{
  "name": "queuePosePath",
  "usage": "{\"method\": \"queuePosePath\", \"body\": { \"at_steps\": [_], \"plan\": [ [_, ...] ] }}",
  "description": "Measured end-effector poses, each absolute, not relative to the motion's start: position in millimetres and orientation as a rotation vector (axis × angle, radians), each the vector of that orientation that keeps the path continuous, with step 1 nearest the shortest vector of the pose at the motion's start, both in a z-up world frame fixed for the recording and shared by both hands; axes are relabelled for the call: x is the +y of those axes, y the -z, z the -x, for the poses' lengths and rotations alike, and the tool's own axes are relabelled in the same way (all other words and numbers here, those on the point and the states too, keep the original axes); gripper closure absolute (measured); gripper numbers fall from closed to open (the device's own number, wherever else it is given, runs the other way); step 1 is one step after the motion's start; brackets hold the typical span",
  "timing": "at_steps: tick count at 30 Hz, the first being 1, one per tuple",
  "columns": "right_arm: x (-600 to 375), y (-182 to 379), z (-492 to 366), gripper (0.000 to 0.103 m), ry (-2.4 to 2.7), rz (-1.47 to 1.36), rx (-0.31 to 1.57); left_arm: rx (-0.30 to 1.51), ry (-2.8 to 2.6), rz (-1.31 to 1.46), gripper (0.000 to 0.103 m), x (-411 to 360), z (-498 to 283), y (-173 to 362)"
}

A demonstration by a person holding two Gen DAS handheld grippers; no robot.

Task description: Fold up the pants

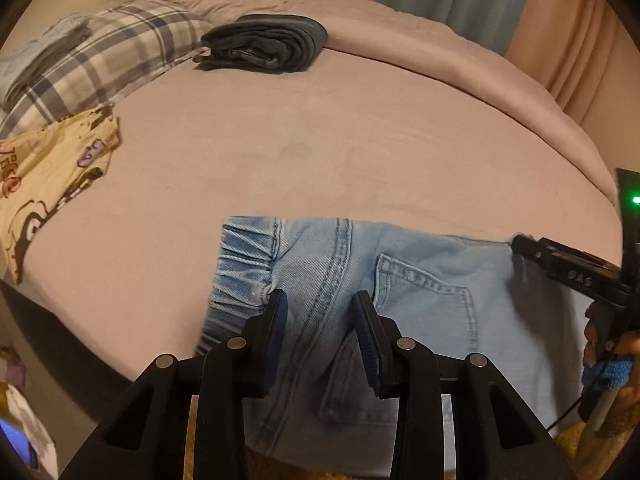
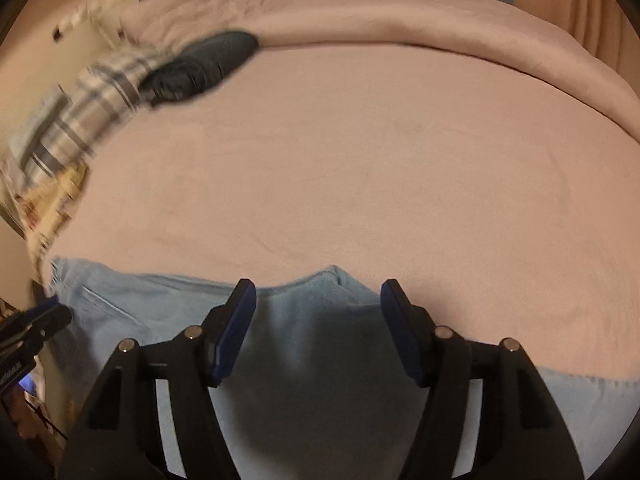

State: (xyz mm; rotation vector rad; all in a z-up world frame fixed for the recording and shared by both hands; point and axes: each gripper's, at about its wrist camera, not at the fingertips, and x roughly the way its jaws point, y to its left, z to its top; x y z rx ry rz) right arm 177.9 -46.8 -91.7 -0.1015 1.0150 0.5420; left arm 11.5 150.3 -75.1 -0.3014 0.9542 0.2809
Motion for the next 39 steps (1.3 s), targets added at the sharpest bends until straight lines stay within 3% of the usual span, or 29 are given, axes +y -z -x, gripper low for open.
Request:
{"method": "queuePosePath", "body": {
  "at_steps": [3,4,5,8,30,39],
  "plan": [
    [-37.5,105.4,-178.5,0.048,-0.527,0.163,1.013,0.965,-0.305,0.232,0.07,142.0,-5.2,80.1],
    [-37.0,108.4,-178.9,0.057,-0.53,0.155,1.008,0.968,-0.312,0.213,0.07,139.8,-3.2,82.5],
    [-37.9,110.4,-180.0,0.072,-0.528,0.132,1.003,0.968,-0.315,0.209,0.071,139.7,-1.3,83.8],
    [-41.3,106.3,-182.1,0.089,-0.525,0.076,0.995,0.964,-0.321,0.237,0.072,143.8,5.2,84.1],
    [-29.0,110.9,-198.8,0.096,-0.386,0.129,0.947,0.995,-0.351,0.245,0.072,148.6,-0.7,84.0],
    [-82.6,67.7,-167.2,0.085,-0.416,0.023,0.902,0.943,-0.327,0.227,0.072,125.0,8.0,51.8]
  ]
}}
